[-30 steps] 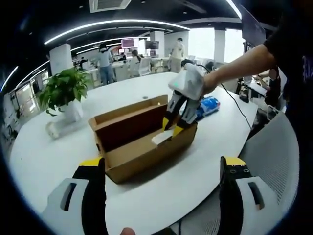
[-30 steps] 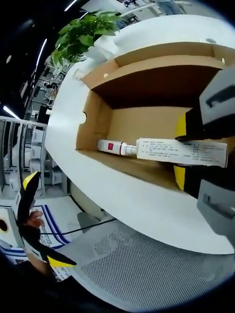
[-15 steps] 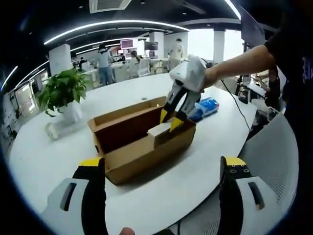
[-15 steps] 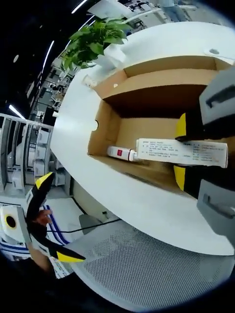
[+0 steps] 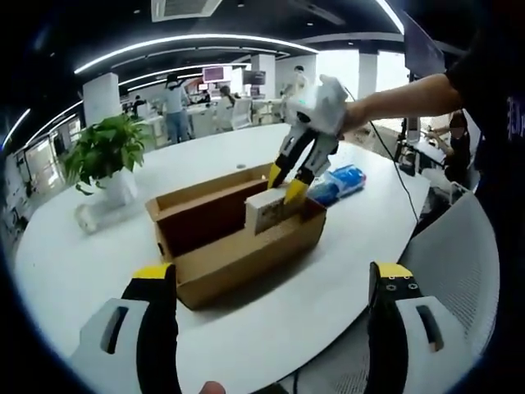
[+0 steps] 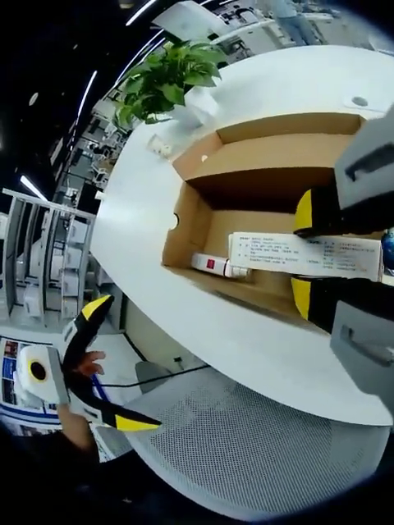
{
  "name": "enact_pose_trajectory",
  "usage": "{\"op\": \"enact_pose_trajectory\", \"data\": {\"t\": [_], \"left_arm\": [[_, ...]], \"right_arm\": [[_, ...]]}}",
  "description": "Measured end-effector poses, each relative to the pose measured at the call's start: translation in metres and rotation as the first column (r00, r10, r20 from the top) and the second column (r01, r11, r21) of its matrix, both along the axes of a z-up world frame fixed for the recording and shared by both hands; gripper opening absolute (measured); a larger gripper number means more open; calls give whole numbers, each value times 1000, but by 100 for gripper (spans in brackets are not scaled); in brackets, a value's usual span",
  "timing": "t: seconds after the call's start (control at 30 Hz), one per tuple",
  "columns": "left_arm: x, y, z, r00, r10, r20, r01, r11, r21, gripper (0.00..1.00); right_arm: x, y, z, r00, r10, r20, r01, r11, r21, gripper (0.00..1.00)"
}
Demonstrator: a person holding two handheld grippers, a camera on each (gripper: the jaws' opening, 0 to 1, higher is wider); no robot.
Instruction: Operate the shoe box by opening the lid, removing the specified soft item, and placing it in the target area until the item is outside and the box remains undamaged.
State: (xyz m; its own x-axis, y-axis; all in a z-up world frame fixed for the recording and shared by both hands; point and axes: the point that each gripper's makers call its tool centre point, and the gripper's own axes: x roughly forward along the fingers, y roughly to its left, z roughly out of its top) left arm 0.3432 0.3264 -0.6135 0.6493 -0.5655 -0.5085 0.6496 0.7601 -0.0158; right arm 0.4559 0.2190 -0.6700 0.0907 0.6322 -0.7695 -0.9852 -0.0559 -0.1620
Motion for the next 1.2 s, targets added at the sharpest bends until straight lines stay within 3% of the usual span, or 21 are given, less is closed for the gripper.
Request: {"op": "enact_pose_trajectory", "data": {"t": [0.53,0.87,1.2], "left_arm": [[-2,-3,-2,1000,-13,-9,13,1000,3,97],[7,5,5,1000,0,2,0,1000,1,97],[6,-2,4,1000,-7,-7,7,1000,-15,98]], "right_arm": [[10,-23,29,999,-22,37,22,1000,22,14],[20,-47,43,997,-49,65,48,999,21,14],[32,-73,53,993,-88,82,86,996,25,14]]}}
